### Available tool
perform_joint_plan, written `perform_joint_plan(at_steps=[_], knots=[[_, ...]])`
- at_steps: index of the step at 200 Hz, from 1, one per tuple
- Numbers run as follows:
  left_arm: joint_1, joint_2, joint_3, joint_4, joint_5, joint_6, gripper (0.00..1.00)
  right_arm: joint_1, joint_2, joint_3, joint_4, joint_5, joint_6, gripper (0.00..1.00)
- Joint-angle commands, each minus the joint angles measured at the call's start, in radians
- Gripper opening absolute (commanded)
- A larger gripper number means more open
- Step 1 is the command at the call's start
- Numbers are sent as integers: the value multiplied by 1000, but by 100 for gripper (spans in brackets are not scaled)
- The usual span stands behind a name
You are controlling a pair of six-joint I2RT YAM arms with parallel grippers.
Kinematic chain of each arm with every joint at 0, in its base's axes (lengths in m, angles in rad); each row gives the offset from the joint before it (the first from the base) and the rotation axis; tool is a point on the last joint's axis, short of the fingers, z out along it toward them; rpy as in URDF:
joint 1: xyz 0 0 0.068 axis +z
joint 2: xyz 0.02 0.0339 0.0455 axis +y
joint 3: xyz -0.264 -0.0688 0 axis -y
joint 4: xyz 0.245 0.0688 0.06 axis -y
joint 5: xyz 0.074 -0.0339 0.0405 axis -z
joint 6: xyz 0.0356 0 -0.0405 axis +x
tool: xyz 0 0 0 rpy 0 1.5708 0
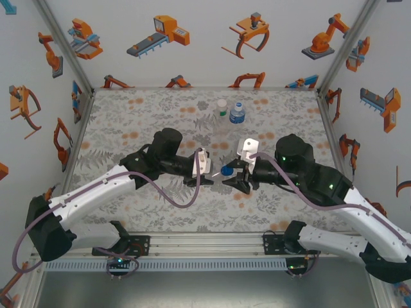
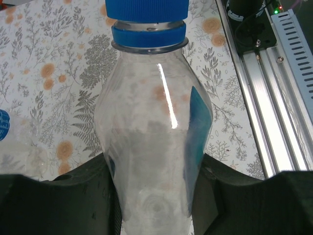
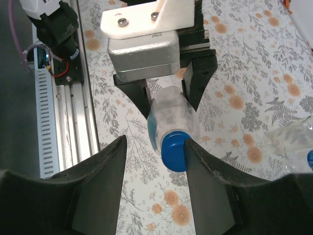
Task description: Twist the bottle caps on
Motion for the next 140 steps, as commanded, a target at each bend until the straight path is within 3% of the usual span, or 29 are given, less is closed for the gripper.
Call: perform_joint_plan(at_steps=[1, 60, 140], knots=[[-5, -23, 1, 11, 63, 27, 0, -1, -7, 17, -8, -8, -49, 48], [-5, -27, -1, 3, 67, 31, 0, -1, -18, 19, -34, 55, -78, 48], [-6, -33, -1, 2, 70, 31, 0, -1, 1, 16, -67, 40, -83, 42]])
